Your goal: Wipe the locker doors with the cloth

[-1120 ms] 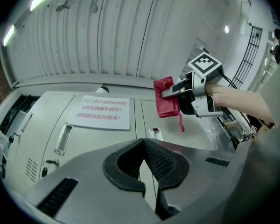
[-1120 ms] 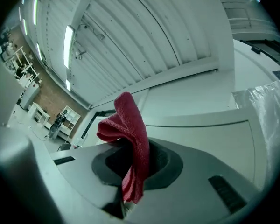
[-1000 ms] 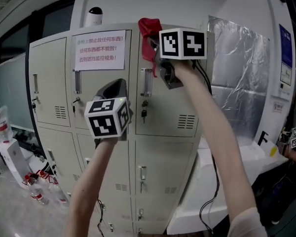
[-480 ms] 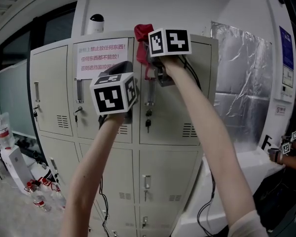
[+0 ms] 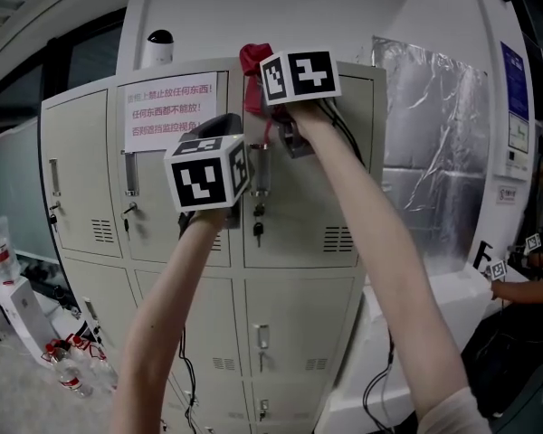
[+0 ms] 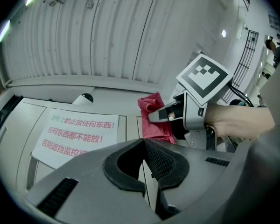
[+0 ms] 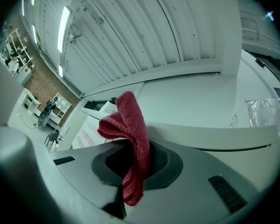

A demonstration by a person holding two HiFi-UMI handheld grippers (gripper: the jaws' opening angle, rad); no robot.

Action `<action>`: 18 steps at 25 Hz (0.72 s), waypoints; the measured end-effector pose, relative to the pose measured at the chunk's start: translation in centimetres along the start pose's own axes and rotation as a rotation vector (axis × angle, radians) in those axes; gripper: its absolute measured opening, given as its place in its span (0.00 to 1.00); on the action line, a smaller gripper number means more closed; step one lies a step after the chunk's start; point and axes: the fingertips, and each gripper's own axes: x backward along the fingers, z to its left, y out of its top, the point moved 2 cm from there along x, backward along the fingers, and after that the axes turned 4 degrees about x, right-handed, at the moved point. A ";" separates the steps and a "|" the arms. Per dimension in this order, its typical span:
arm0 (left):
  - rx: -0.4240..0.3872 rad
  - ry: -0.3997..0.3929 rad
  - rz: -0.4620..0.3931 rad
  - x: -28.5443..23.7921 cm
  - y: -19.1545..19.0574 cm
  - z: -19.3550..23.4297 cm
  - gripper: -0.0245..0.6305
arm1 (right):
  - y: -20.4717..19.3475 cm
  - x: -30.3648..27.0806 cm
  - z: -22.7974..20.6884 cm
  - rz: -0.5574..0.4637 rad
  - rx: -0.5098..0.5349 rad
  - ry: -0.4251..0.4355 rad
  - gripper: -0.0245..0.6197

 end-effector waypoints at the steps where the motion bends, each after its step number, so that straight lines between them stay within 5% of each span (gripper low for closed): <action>1: 0.002 -0.007 -0.001 -0.1 0.0 -0.3 0.06 | -0.1 0.3 -0.4 0.002 0.006 -0.009 0.08; 18: 0.065 -0.120 0.020 -2.4 -0.8 -7.1 0.06 | -3.2 7.0 -9.5 0.072 0.109 -0.153 0.08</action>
